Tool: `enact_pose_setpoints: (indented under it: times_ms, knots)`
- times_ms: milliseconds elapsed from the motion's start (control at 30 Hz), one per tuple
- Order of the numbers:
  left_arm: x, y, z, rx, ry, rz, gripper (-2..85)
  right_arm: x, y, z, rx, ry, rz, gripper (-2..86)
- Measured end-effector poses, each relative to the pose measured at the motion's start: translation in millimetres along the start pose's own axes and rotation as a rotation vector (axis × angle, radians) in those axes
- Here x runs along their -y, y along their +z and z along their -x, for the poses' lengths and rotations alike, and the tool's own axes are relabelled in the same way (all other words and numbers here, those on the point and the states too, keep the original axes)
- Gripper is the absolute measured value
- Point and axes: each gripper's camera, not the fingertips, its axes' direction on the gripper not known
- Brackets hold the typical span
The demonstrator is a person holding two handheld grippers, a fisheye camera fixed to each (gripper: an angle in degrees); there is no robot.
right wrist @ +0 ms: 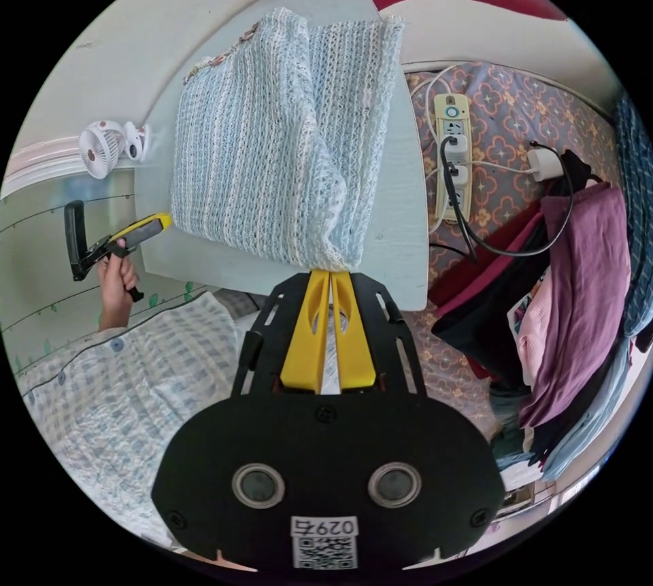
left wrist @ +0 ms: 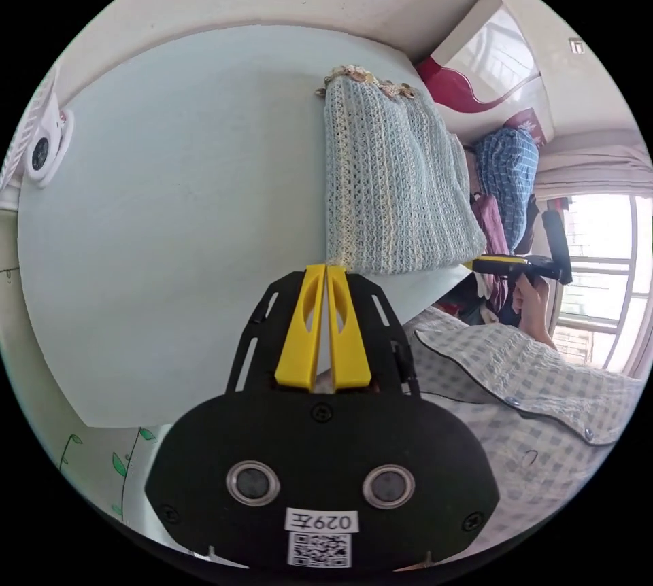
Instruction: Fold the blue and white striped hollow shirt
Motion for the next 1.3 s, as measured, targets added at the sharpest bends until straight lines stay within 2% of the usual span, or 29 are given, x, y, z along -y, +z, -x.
enact_pose_setpoints:
  times_ms: [100, 267, 333, 433, 500, 600, 667, 767, 833, 967, 1200, 1300]
  knots:
    - [-6, 0, 19, -0.084, -0.096, -0.028, -1.0, -6, -3, -20, 0.113, 0.061, -0.024, -0.4]
    - [-19, -1, 43, -0.236, -0.218, -0.082, -0.9, -31, 0, -78, 0.467, 0.270, -0.102, -0.4]
    - [-24, -5, 45, -0.305, -0.227, -0.094, -0.9, -43, -8, -85, 0.532, 0.263, -0.150, -0.4]
    - [-46, -38, 42, -0.418, -0.227, -0.240, -0.7, -60, -41, -78, 0.518, 0.199, -0.307, -0.4]
    - [-53, -53, 32, -0.352, -0.201, -0.282, -0.4, -57, -51, -67, 0.433, 0.167, -0.297, -0.4]
    - [-37, -38, -4, -0.120, -0.052, -0.136, 4.2, -41, -46, -46, 0.375, 0.101, -0.225, -0.4]
    - [-26, -14, -40, 0.101, 0.081, -0.011, 12.5, -33, -40, -30, 0.387, 0.053, -0.200, -0.4]
    - [-27, 7, -86, 0.343, 0.259, 0.000, 11.6, -33, -34, -5, 0.286, -0.026, -0.154, -0.4]
    - [-25, 21, -108, 0.418, 0.345, 0.017, 9.9, -30, -26, 8, 0.215, -0.068, -0.091, -0.4]
    - [-21, 53, -142, 0.445, 0.446, 0.084, 7.5, -12, 2, 27, 0.109, -0.107, 0.040, -0.4]
    - [-26, 71, -157, 0.474, 0.491, 0.138, 6.8, 4, 9, 44, 0.077, -0.102, 0.044, -0.5]
    - [-32, 61, -155, 0.464, 0.483, 0.139, 9.9, 1, 8, 50, 0.074, -0.096, 0.046, -0.5]
